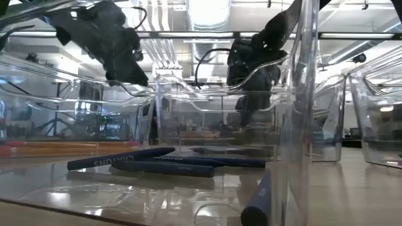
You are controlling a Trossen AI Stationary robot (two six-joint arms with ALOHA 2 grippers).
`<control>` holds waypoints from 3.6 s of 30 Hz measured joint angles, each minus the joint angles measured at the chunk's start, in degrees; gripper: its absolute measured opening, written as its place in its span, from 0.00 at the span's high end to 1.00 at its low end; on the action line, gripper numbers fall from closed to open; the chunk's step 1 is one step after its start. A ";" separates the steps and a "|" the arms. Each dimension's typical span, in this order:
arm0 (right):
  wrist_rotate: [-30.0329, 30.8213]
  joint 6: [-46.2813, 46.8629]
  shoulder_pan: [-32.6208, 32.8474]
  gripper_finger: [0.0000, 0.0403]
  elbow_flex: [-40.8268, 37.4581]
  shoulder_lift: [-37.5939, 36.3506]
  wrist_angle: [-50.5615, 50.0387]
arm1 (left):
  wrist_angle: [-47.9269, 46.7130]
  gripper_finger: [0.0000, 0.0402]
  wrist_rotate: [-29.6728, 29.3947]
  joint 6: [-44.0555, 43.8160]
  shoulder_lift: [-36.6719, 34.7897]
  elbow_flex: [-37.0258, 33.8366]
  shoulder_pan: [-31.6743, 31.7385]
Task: Sort crayons/erasers/pens/pencils in bins
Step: Put the blue crayon into the bottom left transparent bin
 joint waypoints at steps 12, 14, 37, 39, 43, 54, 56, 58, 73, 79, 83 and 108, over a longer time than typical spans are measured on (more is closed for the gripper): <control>9.37 -3.08 0.29 0.66 1.58 -0.02 -0.88 | 0.12 0.78 -0.01 0.11 -0.74 0.00 -0.04; 9.40 -4.30 -0.73 0.66 2.23 -0.02 -0.55 | 0.11 0.78 -0.01 0.11 -0.45 0.00 -0.04; 12.78 -11.91 -1.71 0.77 2.03 9.90 5.40 | 0.09 0.78 -0.03 0.44 0.27 0.00 0.00; 13.04 -11.91 -1.72 0.82 2.03 9.88 5.55 | 0.10 0.78 -0.01 0.65 0.27 0.00 0.00; 13.66 -11.89 -1.72 0.92 2.01 9.99 5.72 | 0.11 0.78 -0.02 0.70 0.30 0.00 0.00; 14.70 -8.86 -1.88 0.96 1.74 8.06 5.55 | 0.09 0.78 -0.02 0.69 0.32 0.00 0.00; 14.83 -8.34 -2.09 0.96 1.68 6.68 5.84 | 0.09 0.78 -0.03 0.68 0.32 0.00 0.00; 14.71 -7.79 -2.40 0.96 1.73 5.01 6.85 | 0.11 0.78 -0.01 0.68 0.32 0.00 0.00; 15.53 -2.74 -2.57 0.97 1.79 -1.93 17.40 | 0.06 0.78 -0.42 0.68 0.30 0.00 -0.04; 15.02 0.28 0.28 0.97 1.79 -4.02 21.51 | 0.05 0.78 -1.56 0.68 0.27 0.00 -0.02; 12.87 2.13 3.54 0.97 1.79 -5.29 25.51 | 0.04 0.78 -3.43 0.68 0.27 0.00 -0.02; 20.74 21.87 38.01 0.97 0.79 -3.98 43.82 | -2.26 0.78 -10.92 -7.37 0.27 -0.07 0.00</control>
